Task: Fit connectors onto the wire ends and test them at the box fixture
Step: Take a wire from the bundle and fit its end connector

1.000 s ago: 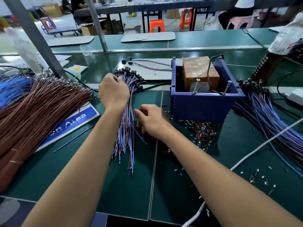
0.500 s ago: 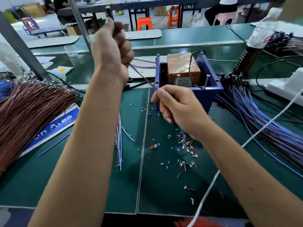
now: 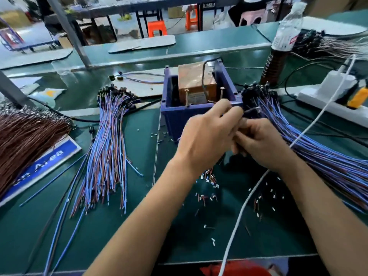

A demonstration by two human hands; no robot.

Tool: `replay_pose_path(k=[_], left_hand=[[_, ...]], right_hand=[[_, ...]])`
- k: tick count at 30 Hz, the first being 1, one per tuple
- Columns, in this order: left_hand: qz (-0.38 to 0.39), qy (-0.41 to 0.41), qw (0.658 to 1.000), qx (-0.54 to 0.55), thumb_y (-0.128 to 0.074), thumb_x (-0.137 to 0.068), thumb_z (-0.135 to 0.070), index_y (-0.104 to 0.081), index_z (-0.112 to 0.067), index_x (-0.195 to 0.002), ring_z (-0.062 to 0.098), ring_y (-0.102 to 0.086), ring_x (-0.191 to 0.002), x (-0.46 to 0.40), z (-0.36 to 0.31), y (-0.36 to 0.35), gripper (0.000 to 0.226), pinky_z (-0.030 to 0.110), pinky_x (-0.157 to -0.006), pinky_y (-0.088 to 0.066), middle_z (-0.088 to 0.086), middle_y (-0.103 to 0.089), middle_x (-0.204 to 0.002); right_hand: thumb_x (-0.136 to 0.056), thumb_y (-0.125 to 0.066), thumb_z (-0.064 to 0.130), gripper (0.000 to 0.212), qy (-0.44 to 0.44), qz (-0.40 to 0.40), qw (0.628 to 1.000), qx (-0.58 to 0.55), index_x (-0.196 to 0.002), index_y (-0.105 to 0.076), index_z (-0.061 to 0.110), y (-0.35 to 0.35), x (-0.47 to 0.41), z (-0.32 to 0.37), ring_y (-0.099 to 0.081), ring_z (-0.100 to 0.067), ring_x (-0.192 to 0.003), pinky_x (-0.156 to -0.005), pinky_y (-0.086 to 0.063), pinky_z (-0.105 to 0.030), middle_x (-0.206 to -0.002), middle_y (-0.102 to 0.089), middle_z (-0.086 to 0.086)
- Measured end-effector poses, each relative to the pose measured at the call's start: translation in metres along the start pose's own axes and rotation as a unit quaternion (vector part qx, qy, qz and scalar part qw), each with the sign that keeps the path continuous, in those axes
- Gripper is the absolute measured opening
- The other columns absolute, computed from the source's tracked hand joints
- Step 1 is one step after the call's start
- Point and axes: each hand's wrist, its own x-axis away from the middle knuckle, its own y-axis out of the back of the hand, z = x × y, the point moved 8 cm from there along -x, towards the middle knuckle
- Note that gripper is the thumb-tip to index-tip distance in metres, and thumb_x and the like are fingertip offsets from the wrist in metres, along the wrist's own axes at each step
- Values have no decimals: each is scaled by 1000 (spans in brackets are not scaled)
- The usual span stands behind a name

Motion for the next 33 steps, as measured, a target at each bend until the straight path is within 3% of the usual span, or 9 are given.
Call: replay_pose_path(k=[2, 7, 13, 17, 20, 22, 28, 33], left_hand=[[5, 19, 1000, -22, -53, -104, -20, -60, -5, -93, 39, -53, -63, 9, 1, -13, 20, 44, -46, -44, 8, -58, -90], [-34, 69, 997, -7, -45, -104, -24, -43, -16, -82, 30, -48, -51, 18, 11, -15, 24, 30, -47, -23, -4, -50, -61], [-70, 111, 991, -10, -45, -108, -30, -35, -21, -79, 16, -32, -52, 20, 21, -12, 32, 31, -52, -16, -10, -42, -62], [-104, 148, 983, 1, -49, -108, -28, -42, -17, -77, 15, -32, -56, 26, 34, -5, 34, 33, -55, -15, -11, -43, -65], [-123, 167, 978, -11, -49, -109, -28, -49, -11, -77, 23, -42, -56, 27, 43, 2, 36, 36, -54, -22, -9, -45, -66], [-125, 180, 975, -22, -50, -109, -28, -51, -9, -77, 27, -43, -55, 28, 47, 4, 37, 37, -53, -24, -7, -44, -64], [-108, 178, 977, -34, -52, -107, -31, -54, -10, -79, 27, -49, -56, 27, 47, 2, 35, 36, -54, -19, -6, -49, -64], [-96, 158, 983, -21, -53, -107, -33, -58, -10, -84, 26, -52, -59, 28, 45, -2, 33, 38, -53, -32, -2, -60, -68]], right_hand=[[-105, -58, 4, 37, -8, 1, 1000, -5, -71, -66, 16, 1, 2, -1, -51, -6, -46, -50, -40, -16, -58, -65, -7], [-104, -61, 9, 24, -12, -18, 998, -52, -84, -72, 0, -1, 1, -4, -52, -14, -46, -48, -41, -20, -61, -68, -9], [-98, -67, 27, 25, -13, -51, 996, -78, -91, -78, 6, 0, 4, -4, -53, -4, -47, -49, -42, -15, -60, -69, 9], [-98, -71, 15, 12, -31, -71, 994, -74, -90, -77, 11, 7, 3, -10, -52, -13, -47, -48, -43, -20, -72, -75, -5], [-97, -73, 12, 11, -37, -129, 986, -99, -87, -76, 9, 22, 3, -15, -49, -14, -46, -47, -44, -19, -72, -75, -9], [-94, -76, 16, 5, -33, -140, 982, -125, -92, -77, 11, 25, 4, -17, -50, -15, -47, -49, -45, -20, -75, -76, -11], [-87, -78, 38, 18, -22, -140, 972, -187, -95, -79, 22, 19, 3, -17, -54, -17, -48, -51, -49, -22, -82, -78, -14], [-99, -71, 19, 11, -24, -168, 970, -173, -91, -78, 18, 23, 4, -20, -54, -19, -47, -48, -46, -23, -77, -75, -13]])
